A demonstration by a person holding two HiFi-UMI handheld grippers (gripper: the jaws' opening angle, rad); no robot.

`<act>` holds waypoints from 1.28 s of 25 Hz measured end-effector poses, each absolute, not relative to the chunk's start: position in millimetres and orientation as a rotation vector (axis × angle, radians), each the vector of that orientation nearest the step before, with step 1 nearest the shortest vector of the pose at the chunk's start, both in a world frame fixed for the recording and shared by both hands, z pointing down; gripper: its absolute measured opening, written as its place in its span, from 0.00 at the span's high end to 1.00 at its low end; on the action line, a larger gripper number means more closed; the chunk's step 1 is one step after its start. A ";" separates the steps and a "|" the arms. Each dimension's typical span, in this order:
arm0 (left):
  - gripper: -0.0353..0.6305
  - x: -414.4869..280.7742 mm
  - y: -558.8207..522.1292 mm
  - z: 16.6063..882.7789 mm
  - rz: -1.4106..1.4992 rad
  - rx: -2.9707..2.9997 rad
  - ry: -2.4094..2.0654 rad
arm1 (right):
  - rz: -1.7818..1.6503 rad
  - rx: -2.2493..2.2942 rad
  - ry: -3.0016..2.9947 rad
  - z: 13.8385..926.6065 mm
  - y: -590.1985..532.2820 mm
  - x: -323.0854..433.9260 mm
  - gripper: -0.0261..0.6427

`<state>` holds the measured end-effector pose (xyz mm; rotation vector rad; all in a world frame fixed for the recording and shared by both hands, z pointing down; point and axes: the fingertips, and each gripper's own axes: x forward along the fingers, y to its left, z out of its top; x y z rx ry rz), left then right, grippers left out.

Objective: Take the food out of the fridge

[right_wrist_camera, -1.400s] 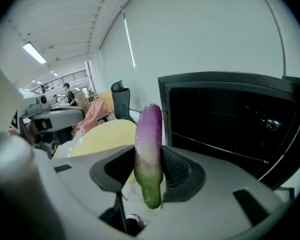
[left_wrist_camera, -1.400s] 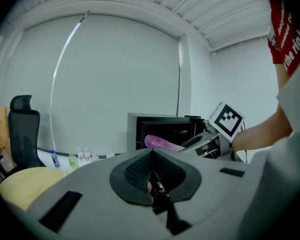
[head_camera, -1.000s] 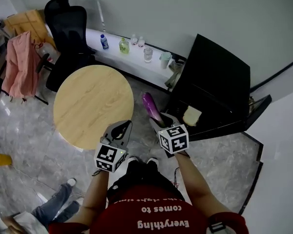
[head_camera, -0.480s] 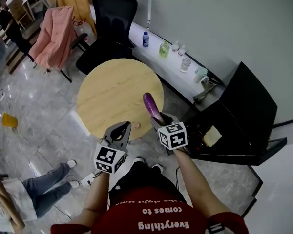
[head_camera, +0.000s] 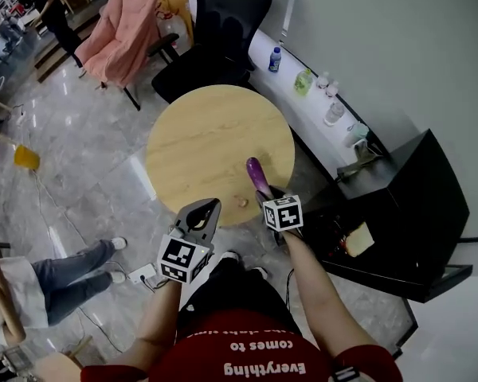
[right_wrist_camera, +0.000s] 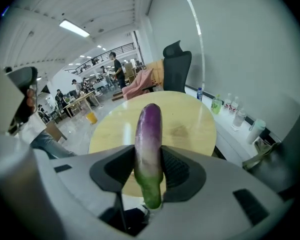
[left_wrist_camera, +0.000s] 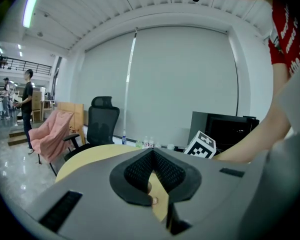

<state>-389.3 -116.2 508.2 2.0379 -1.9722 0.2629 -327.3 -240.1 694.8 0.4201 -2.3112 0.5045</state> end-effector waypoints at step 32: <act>0.94 -412.7 -93.1 529.7 0.246 1.957 -1.969 | 0.431 0.439 -2.103 783.3 -229.9 -340.3 0.67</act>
